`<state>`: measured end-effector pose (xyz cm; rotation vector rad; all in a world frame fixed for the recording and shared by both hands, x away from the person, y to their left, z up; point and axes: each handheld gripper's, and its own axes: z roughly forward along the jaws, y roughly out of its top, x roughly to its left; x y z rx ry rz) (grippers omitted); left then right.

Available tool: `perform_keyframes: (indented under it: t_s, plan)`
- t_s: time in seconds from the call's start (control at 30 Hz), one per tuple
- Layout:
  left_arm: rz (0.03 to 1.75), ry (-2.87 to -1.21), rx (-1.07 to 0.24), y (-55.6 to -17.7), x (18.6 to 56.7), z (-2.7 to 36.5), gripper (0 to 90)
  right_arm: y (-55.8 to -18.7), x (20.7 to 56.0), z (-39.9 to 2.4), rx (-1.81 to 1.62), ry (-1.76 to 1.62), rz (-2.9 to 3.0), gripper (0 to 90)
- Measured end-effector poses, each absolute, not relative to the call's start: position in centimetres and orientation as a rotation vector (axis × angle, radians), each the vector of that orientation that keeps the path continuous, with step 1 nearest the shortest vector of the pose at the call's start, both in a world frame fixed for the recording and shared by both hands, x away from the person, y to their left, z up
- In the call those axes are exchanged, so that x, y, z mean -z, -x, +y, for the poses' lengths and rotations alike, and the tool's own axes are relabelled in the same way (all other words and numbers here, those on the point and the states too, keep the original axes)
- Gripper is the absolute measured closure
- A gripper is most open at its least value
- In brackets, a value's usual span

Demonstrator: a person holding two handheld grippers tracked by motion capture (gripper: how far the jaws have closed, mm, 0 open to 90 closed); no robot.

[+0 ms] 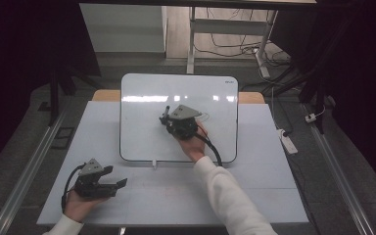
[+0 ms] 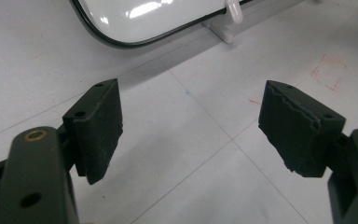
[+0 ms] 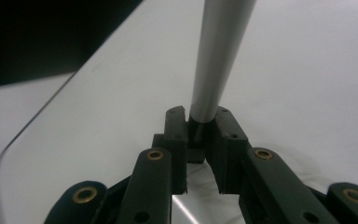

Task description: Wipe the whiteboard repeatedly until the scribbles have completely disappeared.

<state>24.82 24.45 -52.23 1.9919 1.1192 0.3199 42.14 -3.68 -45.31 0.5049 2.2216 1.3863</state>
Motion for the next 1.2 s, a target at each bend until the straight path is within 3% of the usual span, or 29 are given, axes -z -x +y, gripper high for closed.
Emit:
perform_keyframes:
  t_s: [0.23, 0.4, 0.53, 0.7, 0.83, 1.03, 1.2]
  plan:
    - [1.119, -1.988, -0.323, -24.7, 52.2, 24.3, 22.3, -42.4, 44.7, -4.9, -1.388, -0.610, 2.087, 77.6]
    - [1.120, -1.998, -0.319, -24.9, 52.3, 24.2, 22.2, -41.3, 45.5, -3.5, -1.308, -0.458, 2.187, 77.6]
    - [1.117, -1.994, -0.319, -24.8, 52.2, 24.1, 22.3, -42.5, 44.8, -5.3, -1.412, -0.647, 2.109, 77.6]
    - [1.118, -1.999, -0.318, -24.9, 52.3, 24.1, 22.2, -41.4, 45.7, -4.5, -1.367, -0.544, 2.197, 77.6]
    - [1.114, -1.995, -0.319, -24.8, 52.2, 24.1, 22.3, -42.5, 44.9, -6.2, -1.437, -0.675, 2.103, 77.6]
    - [1.117, -2.000, -0.319, -24.9, 52.3, 24.1, 22.2, -41.8, 45.3, -4.9, -1.362, -0.528, 2.198, 77.6]
    - [1.118, -1.996, -0.319, -24.9, 52.2, 24.1, 22.3, -43.0, 44.3, -6.5, -1.414, -0.671, 2.093, 77.6]
